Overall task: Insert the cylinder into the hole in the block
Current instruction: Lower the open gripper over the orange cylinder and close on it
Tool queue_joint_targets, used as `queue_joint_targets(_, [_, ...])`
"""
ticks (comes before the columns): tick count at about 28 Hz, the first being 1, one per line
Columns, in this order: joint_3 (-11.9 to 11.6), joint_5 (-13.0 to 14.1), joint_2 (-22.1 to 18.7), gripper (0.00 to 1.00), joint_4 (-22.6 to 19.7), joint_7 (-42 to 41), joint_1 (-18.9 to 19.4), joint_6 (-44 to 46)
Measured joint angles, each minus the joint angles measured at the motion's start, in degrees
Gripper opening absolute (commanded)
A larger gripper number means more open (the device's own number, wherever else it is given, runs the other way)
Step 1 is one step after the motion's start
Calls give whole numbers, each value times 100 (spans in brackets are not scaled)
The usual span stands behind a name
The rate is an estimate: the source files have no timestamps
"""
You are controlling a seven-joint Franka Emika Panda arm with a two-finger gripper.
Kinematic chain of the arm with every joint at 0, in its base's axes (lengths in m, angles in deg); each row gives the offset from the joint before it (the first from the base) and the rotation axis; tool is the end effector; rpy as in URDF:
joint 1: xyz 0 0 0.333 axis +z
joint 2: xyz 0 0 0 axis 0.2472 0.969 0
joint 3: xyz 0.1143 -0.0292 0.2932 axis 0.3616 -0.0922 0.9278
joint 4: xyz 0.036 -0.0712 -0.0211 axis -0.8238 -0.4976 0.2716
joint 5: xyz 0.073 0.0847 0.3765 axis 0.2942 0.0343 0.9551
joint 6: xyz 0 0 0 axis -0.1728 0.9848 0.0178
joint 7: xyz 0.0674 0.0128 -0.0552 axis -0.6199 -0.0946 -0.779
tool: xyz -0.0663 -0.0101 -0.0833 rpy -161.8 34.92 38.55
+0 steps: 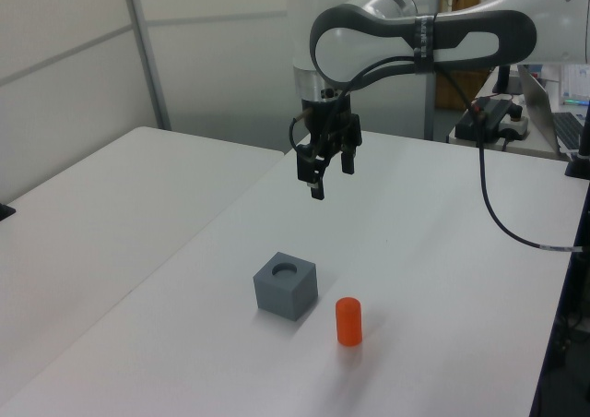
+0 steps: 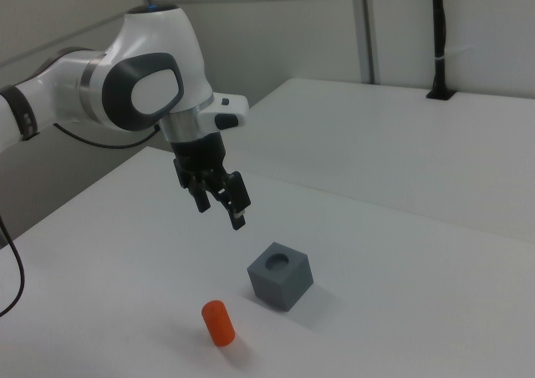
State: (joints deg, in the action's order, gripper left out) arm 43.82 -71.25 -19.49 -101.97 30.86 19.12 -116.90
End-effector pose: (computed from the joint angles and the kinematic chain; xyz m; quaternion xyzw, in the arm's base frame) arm 0.5728 0.0175 0.5790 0.9984 -0.0552 -0.0054 0.0128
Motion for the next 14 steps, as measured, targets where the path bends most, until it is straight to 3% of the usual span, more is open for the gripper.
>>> queue_joint_targets(6, [27,318,9,100,-300,0,11,-169])
queue_joint_targets(14, [453,365,40,100,-1634,8,93,-1415])
